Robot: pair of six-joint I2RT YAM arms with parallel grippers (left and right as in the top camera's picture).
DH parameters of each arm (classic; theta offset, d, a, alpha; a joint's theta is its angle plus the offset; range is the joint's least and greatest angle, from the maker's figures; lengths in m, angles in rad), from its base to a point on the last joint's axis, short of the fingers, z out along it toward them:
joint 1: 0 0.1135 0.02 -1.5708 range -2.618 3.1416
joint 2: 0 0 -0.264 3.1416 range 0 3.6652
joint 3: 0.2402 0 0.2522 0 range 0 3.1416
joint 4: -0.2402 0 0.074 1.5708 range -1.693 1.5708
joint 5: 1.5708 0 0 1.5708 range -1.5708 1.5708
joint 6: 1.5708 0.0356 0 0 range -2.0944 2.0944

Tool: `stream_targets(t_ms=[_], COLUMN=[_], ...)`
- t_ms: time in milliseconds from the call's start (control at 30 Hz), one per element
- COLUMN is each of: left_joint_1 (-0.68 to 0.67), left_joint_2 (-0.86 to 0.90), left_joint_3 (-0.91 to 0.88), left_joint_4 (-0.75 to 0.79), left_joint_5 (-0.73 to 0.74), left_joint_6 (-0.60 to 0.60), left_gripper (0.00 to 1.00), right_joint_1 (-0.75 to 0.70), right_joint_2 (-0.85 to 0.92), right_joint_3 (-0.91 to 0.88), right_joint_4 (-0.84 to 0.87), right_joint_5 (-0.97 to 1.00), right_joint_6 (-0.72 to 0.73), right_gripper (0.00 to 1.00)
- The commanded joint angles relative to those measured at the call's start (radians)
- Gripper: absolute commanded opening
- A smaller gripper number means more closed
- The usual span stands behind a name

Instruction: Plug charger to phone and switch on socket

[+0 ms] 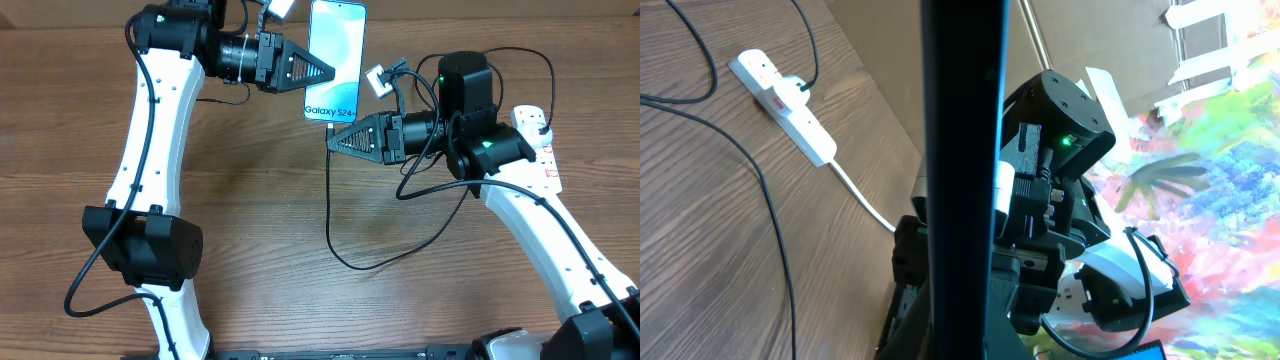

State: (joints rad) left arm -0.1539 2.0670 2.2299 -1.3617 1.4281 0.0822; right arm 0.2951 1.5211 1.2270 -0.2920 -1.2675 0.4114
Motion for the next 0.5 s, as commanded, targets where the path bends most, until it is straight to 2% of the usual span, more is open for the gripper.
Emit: stream_targets(t_ms=[0,467], left_joint_1=[0.001,-0.003], left_joint_2=[-0.008,-0.008], left_joint_3=[0.009,0.009], left_joint_4=[0.006,0.011], left_joint_5=[0.037,0.036], left_joint_6=[0.027,0.026], left_gripper=[0.04,0.04], right_joint_1=[0.003,0.009], right_joint_2=[-0.027,-0.027], right_joint_3=[0.032,0.032], right_joint_4=[0.003,0.003], right_joint_5=[-0.009,-0.006], right_joint_6=[0.000,0.001], right_gripper=[0.04,0.04])
